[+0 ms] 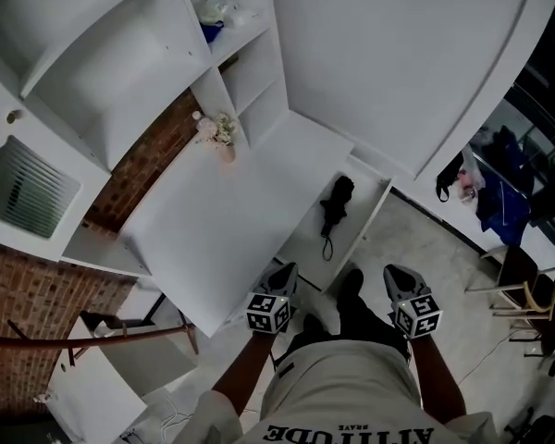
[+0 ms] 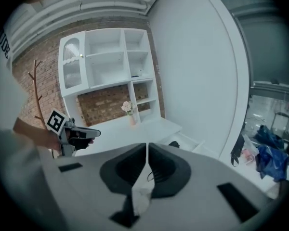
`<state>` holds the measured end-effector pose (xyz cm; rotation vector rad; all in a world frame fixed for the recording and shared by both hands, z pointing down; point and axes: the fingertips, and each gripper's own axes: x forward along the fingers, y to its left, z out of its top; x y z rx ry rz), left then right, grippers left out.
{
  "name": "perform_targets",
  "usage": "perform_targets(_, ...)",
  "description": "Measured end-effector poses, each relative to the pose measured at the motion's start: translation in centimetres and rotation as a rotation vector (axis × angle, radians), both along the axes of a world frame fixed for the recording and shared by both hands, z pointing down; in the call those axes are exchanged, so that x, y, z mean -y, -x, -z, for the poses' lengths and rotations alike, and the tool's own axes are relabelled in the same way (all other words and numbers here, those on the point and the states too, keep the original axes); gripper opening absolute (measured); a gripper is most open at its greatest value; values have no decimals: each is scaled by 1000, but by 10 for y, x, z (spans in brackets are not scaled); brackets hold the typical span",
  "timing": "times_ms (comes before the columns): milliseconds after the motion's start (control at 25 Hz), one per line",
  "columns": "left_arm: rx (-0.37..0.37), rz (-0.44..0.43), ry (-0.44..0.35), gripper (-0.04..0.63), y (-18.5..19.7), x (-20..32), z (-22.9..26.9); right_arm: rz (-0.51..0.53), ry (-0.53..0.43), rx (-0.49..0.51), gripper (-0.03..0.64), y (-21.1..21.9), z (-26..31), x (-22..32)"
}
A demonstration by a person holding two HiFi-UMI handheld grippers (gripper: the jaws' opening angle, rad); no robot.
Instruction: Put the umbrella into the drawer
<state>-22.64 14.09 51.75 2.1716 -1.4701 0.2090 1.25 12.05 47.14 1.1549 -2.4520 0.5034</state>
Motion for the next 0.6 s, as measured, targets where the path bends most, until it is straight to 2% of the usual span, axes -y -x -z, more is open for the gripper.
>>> perform_targets(240, 0, -45, -37, 25, -34, -10, 20, -32, -10, 10, 37, -37, 6, -24)
perform_targets(600, -2, 28, -108, 25, -73, -13, 62, -5, -80, 67, 35, -82, 37, 1)
